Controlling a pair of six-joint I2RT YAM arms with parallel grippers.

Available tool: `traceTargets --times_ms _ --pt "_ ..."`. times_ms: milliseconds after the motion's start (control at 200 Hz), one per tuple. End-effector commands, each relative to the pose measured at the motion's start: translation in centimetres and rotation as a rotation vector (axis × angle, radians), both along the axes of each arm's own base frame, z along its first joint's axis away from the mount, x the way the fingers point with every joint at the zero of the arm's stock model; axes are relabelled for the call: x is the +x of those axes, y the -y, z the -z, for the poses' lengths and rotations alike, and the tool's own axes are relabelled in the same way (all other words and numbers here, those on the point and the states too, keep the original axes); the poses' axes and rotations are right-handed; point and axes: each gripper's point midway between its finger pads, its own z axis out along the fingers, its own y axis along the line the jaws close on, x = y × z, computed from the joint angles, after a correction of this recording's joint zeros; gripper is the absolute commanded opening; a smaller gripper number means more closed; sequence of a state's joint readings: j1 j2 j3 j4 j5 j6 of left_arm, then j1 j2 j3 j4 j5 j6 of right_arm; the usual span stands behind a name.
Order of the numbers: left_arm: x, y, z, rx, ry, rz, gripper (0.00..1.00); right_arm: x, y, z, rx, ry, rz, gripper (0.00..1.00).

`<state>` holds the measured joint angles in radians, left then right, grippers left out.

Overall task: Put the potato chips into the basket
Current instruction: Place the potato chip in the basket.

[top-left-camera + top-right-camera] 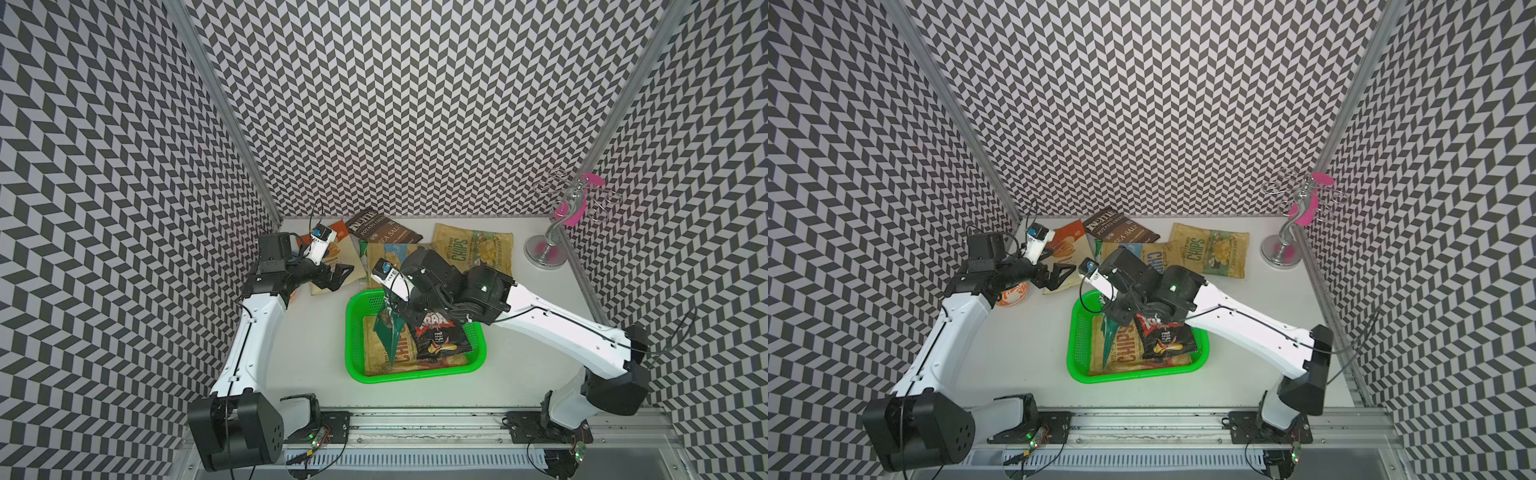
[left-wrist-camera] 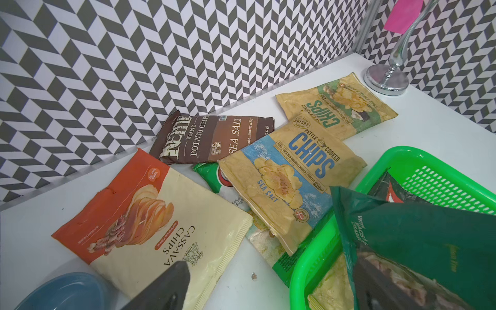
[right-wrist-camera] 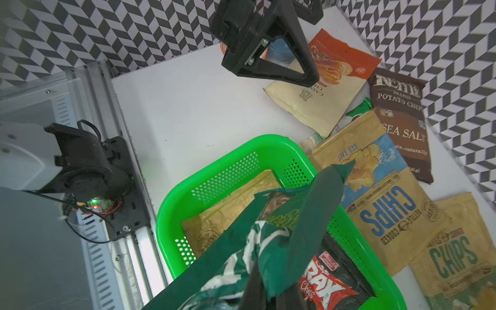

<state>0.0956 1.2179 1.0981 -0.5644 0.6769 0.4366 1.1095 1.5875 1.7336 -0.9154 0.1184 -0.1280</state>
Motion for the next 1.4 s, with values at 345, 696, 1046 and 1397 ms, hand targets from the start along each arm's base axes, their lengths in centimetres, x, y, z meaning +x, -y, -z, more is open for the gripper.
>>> traceTargets --times_ms 345,696,1046,1397 --pt "-2.8 3.7 -0.6 -0.039 0.040 0.231 0.99 -4.2 5.2 -11.7 0.416 0.527 -0.203 0.00" --pt "-7.5 8.0 -0.6 -0.087 0.071 0.529 0.99 -5.5 5.1 -11.7 0.432 0.536 -0.285 0.00" --pt "-11.9 9.6 -0.7 -0.151 0.147 0.753 0.98 -8.2 4.5 -12.9 0.514 0.606 -0.447 0.00" --pt "-14.3 10.0 -0.4 -0.151 0.167 0.867 0.99 -9.8 4.7 -13.0 0.535 0.597 -0.532 0.00"
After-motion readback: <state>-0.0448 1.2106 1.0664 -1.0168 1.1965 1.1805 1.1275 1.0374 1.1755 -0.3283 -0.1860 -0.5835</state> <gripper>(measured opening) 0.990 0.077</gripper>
